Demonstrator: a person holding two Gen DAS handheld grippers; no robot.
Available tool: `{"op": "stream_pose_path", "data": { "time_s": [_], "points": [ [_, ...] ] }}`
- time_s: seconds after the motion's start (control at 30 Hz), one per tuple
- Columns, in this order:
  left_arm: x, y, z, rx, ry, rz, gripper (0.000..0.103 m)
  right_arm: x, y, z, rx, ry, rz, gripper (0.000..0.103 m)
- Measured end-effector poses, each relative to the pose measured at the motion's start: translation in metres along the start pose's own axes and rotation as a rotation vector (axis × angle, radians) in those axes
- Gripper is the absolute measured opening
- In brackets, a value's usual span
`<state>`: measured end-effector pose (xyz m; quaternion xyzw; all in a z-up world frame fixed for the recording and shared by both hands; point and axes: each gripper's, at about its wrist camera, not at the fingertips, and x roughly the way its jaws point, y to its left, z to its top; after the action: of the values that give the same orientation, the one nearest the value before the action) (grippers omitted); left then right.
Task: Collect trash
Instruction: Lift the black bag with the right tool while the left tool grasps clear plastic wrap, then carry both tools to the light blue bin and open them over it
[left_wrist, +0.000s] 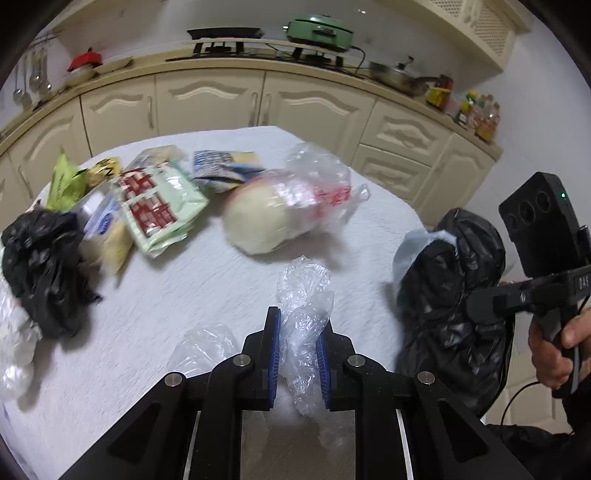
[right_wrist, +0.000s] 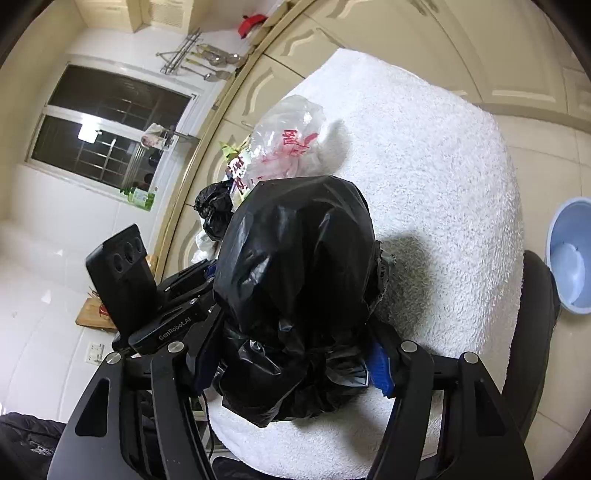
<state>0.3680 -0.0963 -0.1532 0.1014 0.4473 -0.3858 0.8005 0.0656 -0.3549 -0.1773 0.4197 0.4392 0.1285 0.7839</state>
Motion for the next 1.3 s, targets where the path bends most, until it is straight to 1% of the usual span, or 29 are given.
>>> {"op": "stream_pose_path", "data": {
  "time_s": [0.03,0.17,0.27,0.33,0.4,0.5,0.57,0.63,0.7,0.77,0.83,0.9,0.97,1.03,1.1,1.17,1.2,1.27,1.3],
  "points": [
    [-0.003,-0.001,-0.001,0.004,-0.001,0.008,0.014,-0.002,0.001,0.000,-0.008,-0.005,0.009,0.066],
    [-0.013,-0.005,-0.004,-0.011,-0.034,-0.002,0.014,-0.003,0.000,0.005,-0.008,-0.020,0.037,0.066],
    [-0.026,-0.002,-0.006,-0.032,-0.089,0.014,0.014,-0.006,0.003,0.005,-0.010,-0.056,0.058,0.066],
    [-0.043,0.001,-0.010,-0.043,-0.133,0.046,0.014,-0.014,0.008,0.007,-0.032,-0.091,0.070,0.066],
    [-0.055,-0.003,-0.004,-0.057,-0.183,0.070,0.015,-0.022,0.012,0.012,-0.049,-0.126,0.082,0.066],
    [-0.073,-0.014,0.006,-0.063,-0.266,0.100,0.016,-0.045,0.016,0.020,-0.069,-0.192,0.078,0.066],
    [-0.085,-0.023,0.013,-0.065,-0.316,0.098,0.016,-0.063,0.014,0.026,-0.070,-0.238,0.080,0.066],
    [-0.095,-0.029,0.017,-0.072,-0.345,0.088,0.016,-0.083,0.011,0.032,-0.070,-0.286,0.076,0.066],
    [-0.098,-0.046,0.026,-0.060,-0.376,0.098,0.016,-0.104,0.003,0.035,-0.070,-0.330,0.066,0.066],
    [-0.096,-0.058,0.035,-0.057,-0.381,0.071,0.016,-0.125,-0.005,0.039,-0.066,-0.376,0.042,0.066],
    [-0.083,-0.077,0.048,-0.055,-0.361,0.021,0.016,-0.151,-0.022,0.040,-0.048,-0.429,0.008,0.066],
    [-0.060,-0.098,0.063,-0.024,-0.327,-0.008,0.016,-0.171,-0.043,0.040,-0.024,-0.463,-0.032,0.066],
    [-0.026,-0.124,0.078,0.013,-0.271,-0.043,0.016,-0.190,-0.069,0.037,0.016,-0.494,-0.096,0.066],
    [0.010,-0.140,0.093,0.017,-0.204,-0.077,0.016,-0.203,-0.097,0.033,0.063,-0.511,-0.166,0.066],
    [0.053,-0.155,0.107,0.013,-0.115,-0.117,0.016,-0.208,-0.123,0.034,0.105,-0.510,-0.253,0.066],
    [0.104,-0.171,0.118,0.005,-0.008,-0.139,0.016,-0.209,-0.153,0.034,0.161,-0.498,-0.316,0.066],
    [0.122,-0.177,0.123,0.005,0.027,-0.146,0.016,-0.206,-0.171,0.035,0.195,-0.484,-0.349,0.066],
    [0.168,-0.193,0.130,0.012,0.123,-0.142,0.016,-0.201,-0.201,0.040,0.241,-0.458,-0.403,0.067],
    [0.185,-0.197,0.133,0.017,0.163,-0.149,0.016,-0.199,-0.215,0.042,0.258,-0.442,-0.417,0.067]
  ]
}}
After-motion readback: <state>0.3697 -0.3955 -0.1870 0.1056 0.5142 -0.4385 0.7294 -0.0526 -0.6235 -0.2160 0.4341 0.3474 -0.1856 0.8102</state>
